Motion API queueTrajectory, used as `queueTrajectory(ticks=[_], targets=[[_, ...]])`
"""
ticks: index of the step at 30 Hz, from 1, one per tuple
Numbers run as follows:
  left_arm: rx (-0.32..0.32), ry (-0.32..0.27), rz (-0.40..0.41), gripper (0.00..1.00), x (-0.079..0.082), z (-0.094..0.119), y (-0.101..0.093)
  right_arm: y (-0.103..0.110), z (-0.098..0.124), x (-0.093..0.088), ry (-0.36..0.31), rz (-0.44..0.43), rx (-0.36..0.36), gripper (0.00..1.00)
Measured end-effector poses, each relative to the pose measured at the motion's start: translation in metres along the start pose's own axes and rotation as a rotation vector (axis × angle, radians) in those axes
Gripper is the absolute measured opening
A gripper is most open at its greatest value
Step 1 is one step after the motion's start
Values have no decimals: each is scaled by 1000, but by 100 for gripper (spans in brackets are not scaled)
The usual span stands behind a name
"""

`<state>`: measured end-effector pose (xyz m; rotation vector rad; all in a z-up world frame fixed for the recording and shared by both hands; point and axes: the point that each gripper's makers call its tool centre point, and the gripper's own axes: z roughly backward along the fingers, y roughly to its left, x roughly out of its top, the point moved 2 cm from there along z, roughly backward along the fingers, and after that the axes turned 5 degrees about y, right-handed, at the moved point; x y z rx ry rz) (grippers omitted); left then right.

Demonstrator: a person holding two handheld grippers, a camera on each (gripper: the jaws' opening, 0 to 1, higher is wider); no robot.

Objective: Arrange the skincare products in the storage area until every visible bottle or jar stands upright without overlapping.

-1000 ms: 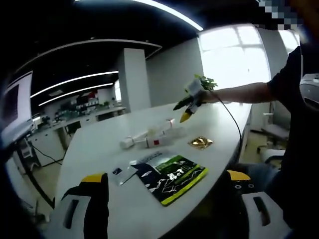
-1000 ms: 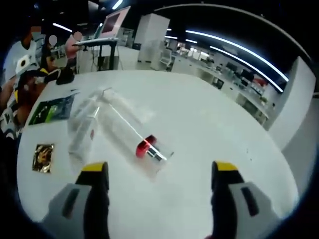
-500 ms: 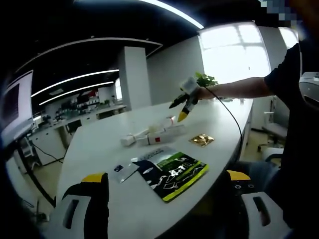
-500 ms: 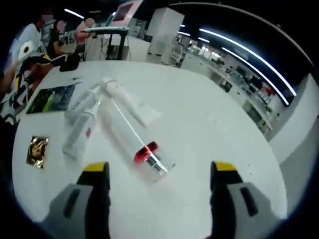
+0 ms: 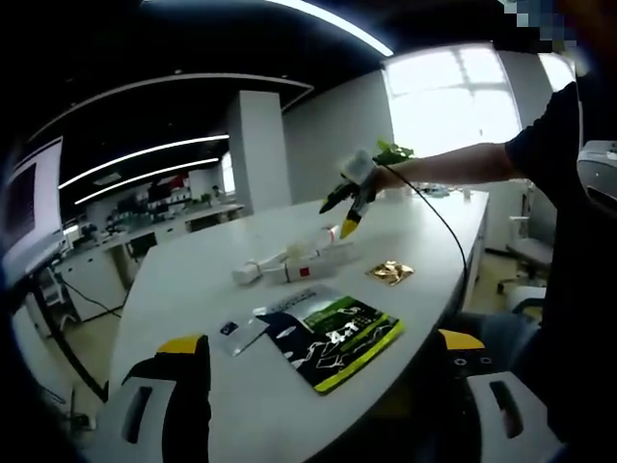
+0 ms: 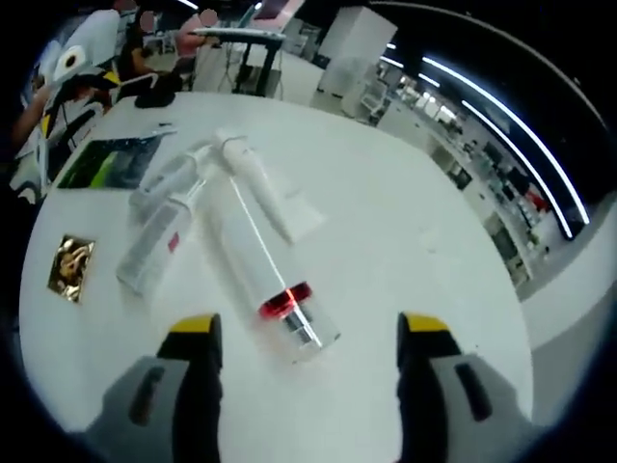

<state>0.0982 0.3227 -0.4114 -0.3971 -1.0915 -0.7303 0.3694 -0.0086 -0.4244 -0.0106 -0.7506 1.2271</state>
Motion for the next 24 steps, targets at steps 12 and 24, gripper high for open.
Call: queueTrajectory(ticks=[12,24], targets=[[2,1,13,97,-5,-2,2,3,-8,8,44,122,94,62],[2,8,26,97,-10,-2,6,5,-16,1,116,177,129,59]])
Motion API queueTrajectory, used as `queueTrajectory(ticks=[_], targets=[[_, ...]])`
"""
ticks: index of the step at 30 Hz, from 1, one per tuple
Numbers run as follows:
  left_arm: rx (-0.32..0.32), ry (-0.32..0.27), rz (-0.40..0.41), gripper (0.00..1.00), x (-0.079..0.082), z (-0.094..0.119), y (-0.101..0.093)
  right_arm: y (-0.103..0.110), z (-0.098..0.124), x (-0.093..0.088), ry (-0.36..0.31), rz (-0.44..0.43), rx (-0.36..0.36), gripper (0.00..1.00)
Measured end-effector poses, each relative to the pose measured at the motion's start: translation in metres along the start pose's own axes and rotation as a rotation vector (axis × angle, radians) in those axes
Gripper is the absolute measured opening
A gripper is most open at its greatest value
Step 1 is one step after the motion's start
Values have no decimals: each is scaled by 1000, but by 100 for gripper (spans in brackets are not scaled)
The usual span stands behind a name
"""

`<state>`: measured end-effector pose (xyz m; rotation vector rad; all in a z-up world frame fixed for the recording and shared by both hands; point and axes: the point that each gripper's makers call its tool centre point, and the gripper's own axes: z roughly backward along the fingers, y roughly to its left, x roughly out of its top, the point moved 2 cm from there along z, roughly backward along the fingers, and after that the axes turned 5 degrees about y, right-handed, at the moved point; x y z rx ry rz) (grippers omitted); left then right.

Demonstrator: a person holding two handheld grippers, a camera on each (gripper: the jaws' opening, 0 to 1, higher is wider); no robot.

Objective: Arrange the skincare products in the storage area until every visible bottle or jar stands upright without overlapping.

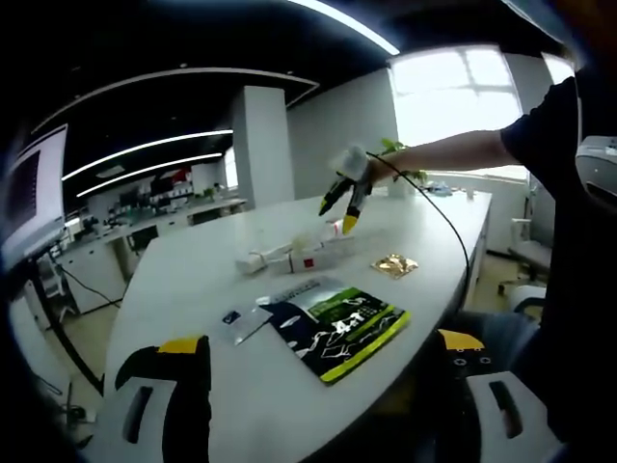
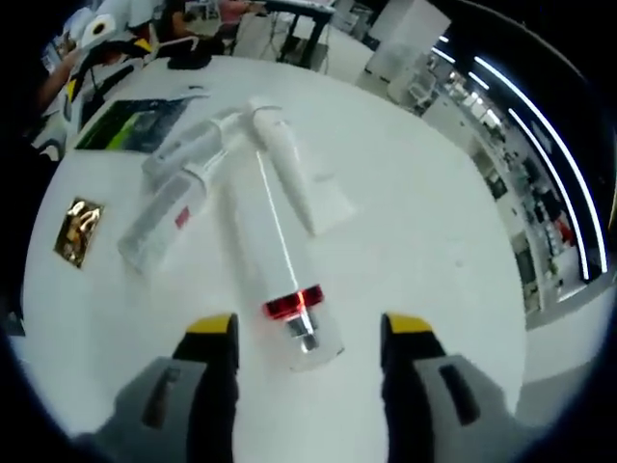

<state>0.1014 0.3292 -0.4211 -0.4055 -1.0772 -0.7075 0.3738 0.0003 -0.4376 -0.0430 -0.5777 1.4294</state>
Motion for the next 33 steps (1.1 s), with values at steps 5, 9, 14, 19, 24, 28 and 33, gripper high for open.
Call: queueTrajectory(ticks=[5,9,14,19,24,28,33], targets=[[-2,1,1,97,0,-1,1,1,0,-1,19,28,14,55],[-4,0,3,97,-1,-1,1,1,-3,-1,52,57,19,53],[-3,8,2,96,-3,-1,2,3,-5,2,66,97,45,49],[-5,8,6,96,-4,-1,2,4,-8,2,94,129,77,48],[0,7,10,96,-4,0,4,5,-7,1,105,160,94,46],[4,14,10,96,-6,0,4,7,-10,-4,125,185,120,43],[7,19,12,96,-8,0,5,5,-11,-3,128,212,143,44]])
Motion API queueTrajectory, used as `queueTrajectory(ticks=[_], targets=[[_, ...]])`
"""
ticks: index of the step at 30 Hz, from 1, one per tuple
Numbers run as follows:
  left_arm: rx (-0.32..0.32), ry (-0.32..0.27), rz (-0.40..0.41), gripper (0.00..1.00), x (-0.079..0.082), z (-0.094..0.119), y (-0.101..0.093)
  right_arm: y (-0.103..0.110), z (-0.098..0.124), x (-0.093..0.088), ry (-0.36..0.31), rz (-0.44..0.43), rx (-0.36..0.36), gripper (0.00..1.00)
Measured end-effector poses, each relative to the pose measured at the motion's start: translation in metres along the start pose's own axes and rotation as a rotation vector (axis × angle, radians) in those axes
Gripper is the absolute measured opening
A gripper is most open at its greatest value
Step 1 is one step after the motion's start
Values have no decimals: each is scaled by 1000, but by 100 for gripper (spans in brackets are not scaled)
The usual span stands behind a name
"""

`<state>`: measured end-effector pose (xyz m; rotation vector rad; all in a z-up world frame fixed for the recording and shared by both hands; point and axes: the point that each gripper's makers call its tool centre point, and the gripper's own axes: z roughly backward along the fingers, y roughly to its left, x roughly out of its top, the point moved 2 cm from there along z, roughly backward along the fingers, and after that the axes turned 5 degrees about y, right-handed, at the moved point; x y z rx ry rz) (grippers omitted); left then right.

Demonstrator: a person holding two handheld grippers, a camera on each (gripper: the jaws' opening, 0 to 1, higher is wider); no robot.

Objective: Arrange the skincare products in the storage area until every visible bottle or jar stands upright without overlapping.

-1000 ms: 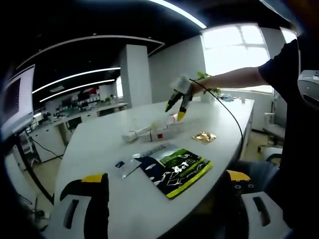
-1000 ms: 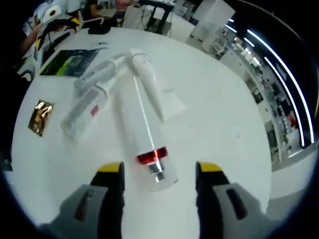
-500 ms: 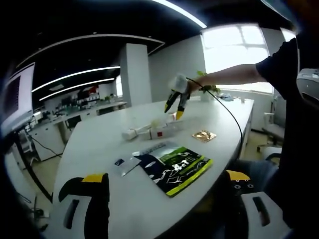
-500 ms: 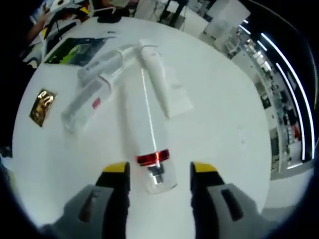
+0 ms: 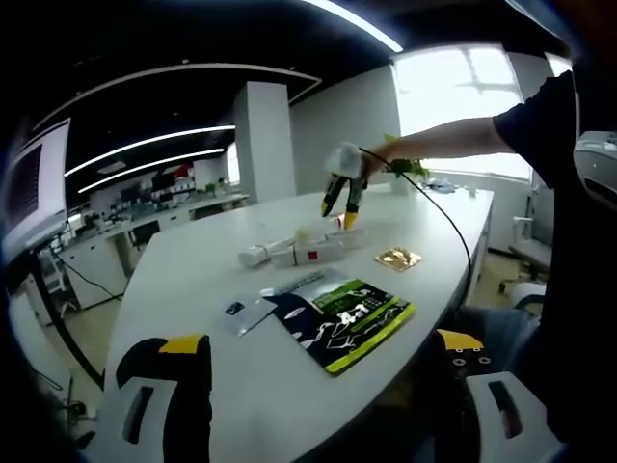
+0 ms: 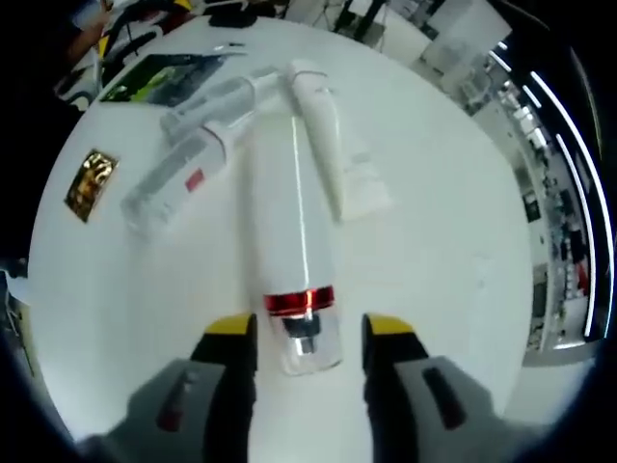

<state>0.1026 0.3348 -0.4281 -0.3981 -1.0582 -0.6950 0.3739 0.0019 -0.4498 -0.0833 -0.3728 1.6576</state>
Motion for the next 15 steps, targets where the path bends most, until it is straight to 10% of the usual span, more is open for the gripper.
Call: queueTrajectory(ticks=[15], targets=[[-3,6,12,96,-5,-3,-2,0,-7,0,40,46,102,37]])
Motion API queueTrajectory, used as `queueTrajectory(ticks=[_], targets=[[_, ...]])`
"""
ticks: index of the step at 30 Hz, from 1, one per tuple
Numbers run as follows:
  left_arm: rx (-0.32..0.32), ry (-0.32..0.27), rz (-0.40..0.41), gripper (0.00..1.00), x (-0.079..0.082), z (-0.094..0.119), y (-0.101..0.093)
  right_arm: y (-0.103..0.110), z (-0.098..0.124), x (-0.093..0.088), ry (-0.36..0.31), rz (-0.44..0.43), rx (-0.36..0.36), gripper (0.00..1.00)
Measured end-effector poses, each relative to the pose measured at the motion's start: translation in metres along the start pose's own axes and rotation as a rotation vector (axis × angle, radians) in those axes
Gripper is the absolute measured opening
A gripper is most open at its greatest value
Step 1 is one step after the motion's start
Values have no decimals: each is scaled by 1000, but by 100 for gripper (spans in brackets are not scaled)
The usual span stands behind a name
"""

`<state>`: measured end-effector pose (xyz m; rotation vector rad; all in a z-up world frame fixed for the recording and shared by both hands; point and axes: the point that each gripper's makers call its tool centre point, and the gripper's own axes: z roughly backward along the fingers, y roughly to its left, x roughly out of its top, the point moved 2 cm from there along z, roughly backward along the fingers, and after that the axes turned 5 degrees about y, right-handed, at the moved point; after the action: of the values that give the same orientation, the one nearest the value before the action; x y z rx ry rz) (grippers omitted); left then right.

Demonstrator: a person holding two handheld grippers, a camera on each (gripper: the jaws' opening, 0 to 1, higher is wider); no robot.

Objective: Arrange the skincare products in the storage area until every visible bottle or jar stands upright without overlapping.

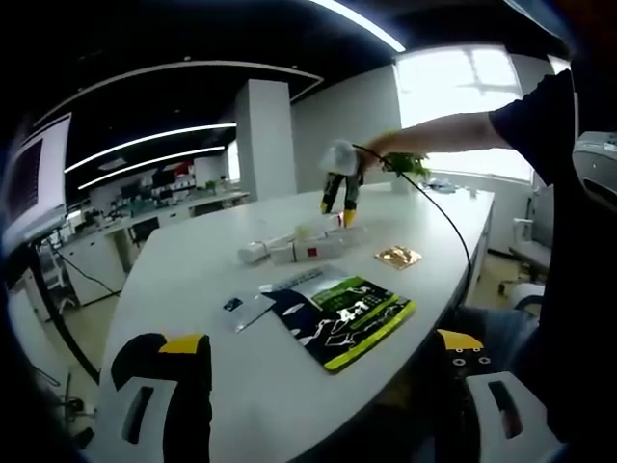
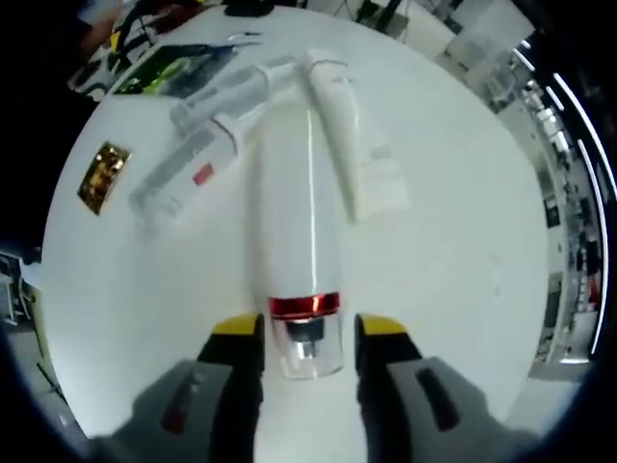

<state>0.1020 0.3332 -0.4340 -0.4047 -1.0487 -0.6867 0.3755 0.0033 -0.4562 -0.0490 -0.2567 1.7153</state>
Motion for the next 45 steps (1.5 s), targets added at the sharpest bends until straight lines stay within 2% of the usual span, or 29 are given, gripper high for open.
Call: queueTrajectory(ticks=[9,15,22,32,39,45], targets=[[-1,-1,-3,96,1,0,0,-5,-3,-2,-9,-13,50,35],[-7,-28,13,95,8,1,0,-2,-5,-1,-12,-9,77,34],[-4,-20,6,95,7,3,-1,5,-5,1,-19,5,110,29],[-5,-17,3,95,7,4,-2,6,-3,1,-27,23,76,27],[-1,-26,-2,95,11,6,-1,9,5,2,7,6,74,26],[-7,-33,-4,94,12,6,-4,11,19,-1,66,15,68,26]])
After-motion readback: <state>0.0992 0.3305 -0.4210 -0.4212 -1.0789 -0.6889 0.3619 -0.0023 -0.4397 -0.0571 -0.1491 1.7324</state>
